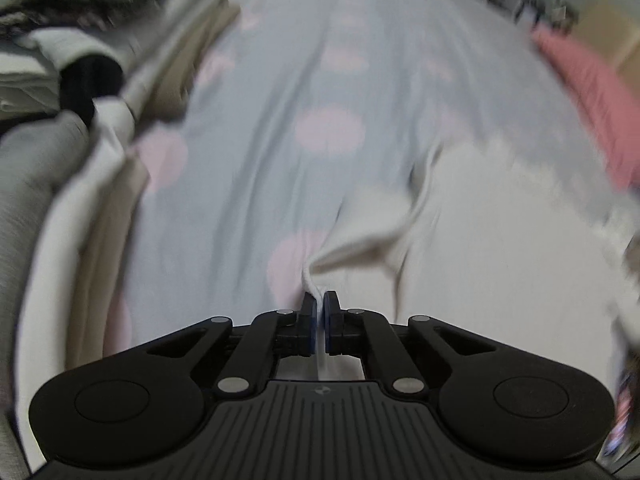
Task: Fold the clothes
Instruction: 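Grasp a shirt sleeve with the left tool and lift it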
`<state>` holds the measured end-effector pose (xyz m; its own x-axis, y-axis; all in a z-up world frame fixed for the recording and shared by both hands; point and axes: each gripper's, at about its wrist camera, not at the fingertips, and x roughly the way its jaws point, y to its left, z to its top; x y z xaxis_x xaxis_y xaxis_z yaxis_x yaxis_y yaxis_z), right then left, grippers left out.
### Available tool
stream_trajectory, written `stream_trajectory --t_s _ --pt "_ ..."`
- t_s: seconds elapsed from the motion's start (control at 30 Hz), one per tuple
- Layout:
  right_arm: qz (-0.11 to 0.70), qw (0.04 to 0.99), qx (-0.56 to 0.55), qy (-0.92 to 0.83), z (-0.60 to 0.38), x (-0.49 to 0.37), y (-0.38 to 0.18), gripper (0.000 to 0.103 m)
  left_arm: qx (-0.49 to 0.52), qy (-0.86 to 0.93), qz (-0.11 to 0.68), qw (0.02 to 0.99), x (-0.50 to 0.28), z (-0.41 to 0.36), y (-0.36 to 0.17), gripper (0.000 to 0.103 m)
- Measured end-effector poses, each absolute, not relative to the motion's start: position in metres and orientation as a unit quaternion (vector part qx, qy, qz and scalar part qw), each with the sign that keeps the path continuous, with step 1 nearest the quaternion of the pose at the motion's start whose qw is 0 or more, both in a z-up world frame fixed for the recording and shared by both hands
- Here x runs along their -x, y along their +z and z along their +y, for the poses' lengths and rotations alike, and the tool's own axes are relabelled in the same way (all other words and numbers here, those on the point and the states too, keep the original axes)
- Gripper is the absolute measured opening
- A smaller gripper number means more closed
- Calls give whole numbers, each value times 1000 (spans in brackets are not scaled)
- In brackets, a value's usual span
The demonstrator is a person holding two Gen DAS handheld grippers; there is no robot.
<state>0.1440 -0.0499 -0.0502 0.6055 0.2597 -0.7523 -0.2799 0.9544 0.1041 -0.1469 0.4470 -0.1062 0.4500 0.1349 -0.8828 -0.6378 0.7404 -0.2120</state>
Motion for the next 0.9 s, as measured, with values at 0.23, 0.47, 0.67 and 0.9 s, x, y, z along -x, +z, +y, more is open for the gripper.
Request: stream_trajectory --t_s 0.23,0.47,0.67,0.9 --pt "419 893 26 166 -34 -145 -49 41 269 287 422 817 148 469 -85 2" --pt "422 890 39 169 -29 -145 -52 41 266 327 382 822 151 487 -67 11" --pt "424 889 45 169 -30 -145 -55 42 260 311 412 816 161 471 -77 48" --pt "427 886 52 176 -32 -143 -58 42 303 281 447 794 189 454 -99 54"
